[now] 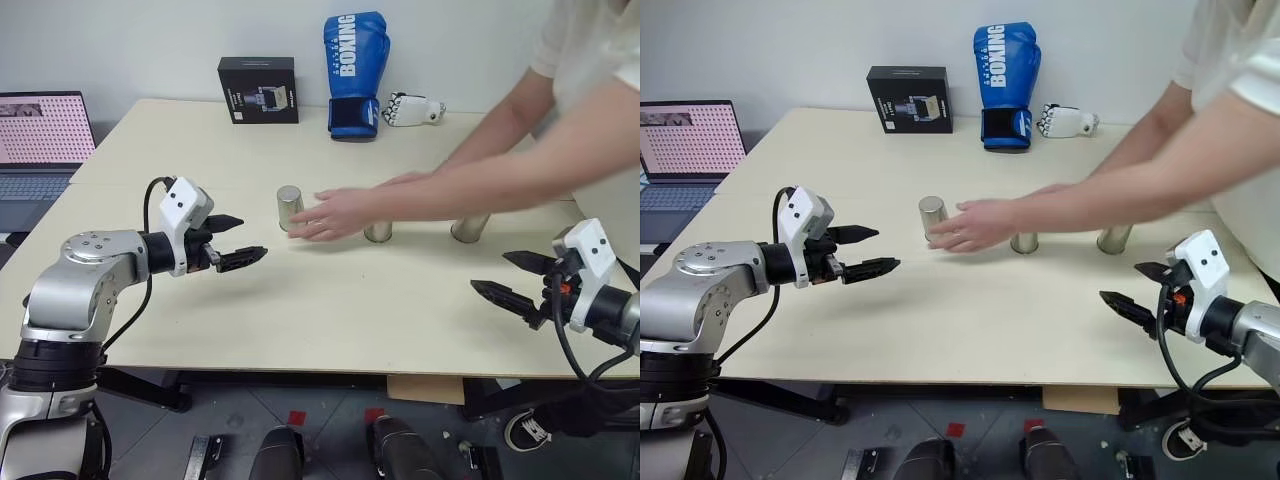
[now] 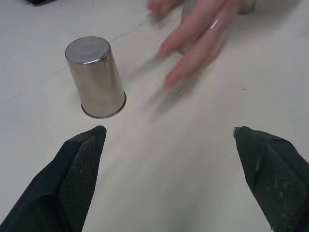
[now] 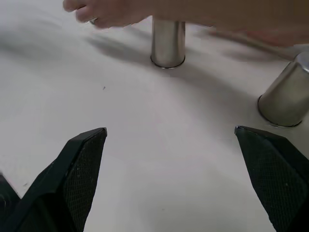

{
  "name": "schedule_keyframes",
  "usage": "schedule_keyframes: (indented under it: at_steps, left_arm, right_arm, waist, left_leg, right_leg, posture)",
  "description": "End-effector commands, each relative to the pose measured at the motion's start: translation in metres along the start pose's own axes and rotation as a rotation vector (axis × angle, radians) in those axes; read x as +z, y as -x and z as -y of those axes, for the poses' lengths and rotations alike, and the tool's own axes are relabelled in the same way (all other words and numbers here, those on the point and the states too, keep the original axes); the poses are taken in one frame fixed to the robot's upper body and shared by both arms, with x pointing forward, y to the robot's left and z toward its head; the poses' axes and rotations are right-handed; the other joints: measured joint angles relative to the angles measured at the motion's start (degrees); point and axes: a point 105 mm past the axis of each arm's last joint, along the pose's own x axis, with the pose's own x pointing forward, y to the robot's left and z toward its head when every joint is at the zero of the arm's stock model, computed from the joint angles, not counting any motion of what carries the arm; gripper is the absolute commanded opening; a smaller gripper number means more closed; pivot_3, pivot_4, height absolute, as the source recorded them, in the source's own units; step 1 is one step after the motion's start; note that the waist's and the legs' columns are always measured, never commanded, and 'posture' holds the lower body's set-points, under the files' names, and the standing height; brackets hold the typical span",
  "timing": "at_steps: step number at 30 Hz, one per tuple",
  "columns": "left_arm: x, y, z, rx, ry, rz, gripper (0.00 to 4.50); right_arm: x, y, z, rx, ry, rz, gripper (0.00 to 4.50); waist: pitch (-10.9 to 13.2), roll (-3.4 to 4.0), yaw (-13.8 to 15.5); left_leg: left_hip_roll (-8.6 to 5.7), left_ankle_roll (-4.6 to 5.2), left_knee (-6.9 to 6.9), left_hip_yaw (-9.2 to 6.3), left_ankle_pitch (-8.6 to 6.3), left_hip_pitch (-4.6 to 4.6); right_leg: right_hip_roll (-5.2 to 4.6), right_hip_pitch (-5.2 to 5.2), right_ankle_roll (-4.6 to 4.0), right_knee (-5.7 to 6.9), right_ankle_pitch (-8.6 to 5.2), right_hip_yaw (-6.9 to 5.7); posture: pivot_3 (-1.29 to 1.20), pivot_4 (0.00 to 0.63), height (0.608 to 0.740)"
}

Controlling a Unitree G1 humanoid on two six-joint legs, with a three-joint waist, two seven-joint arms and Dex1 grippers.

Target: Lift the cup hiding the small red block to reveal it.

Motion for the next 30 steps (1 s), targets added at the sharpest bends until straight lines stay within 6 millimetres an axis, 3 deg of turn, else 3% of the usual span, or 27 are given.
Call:
schedule_keyframes:
  at_steps: [1, 5, 13, 17, 30]
  left_arm:
    - [0.009, -0.002, 0.022, -0.071, -0.012, 0.045, 4.48]
    - [0.005, -0.019, 0.057, -0.125, -0.028, 0.102, 4.48]
    - [0.003, -0.043, 0.078, -0.023, -0.047, 0.228, 4.48]
    - [0.005, -0.049, 0.089, -0.014, -0.02, 0.258, 4.48]
    - [0.002, -0.046, 0.09, 0.018, -0.001, 0.248, 4.48]
  right_arm:
    - [-0.001, -0.012, -0.019, 0.044, 0.014, 0.039, 4.5]
    - [-0.009, -0.054, -0.033, 0.021, -0.042, 0.105, 4.5]
    - [-0.004, -0.13, 0.007, -0.166, -0.029, 0.164, 4.5]
    - [0.009, -0.166, 0.007, -0.119, -0.033, 0.199, 4.5]
    - [0.03, -0.223, 0.009, -0.097, -0.022, 0.228, 4.5]
  waist:
    - [0.0, -0.01, 0.0]
    - [-0.1, -0.04, -0.1]
    - [-0.1, -0.06, -0.3]
    - [-0.1, -0.06, -0.3]
    - [-0.1, -0.02, -1.1]
  left_leg:
    - [0.0, 0.0, 0.0, 0.0, 0.0, 0.0]
    - [0.04, 0.0, -0.01, 0.0, 0.0, 0.02]
    - [0.02, 0.02, 0.17, 0.12, 0.03, 0.12]
    - [0.01, 0.03, 0.15, 0.12, 0.03, 0.11]
    - [-0.02, 0.03, 0.01, 0.01, 0.03, 0.06]
  right_leg:
    - [0.0, 0.0, 0.0, 0.0, 0.0, 0.0]
    - [0.01, 0.01, 0.0, 0.0, 0.0, 0.0]
    - [0.01, 0.05, 0.04, 0.06, 0.04, 0.11]
    - [0.02, 0.05, 0.08, 0.13, 0.11, 0.11]
    - [0.04, 0.04, 0.28, 0.09, 0.23, 0.06]
  posture:
    - [0.0, 0.15, 0.74]
    - [0.0, 0.15, 0.74]
    - [0.0, 0.15, 0.74]
    - [0.0, 0.15, 0.74]
    - [0.0, 0.15, 0.74]
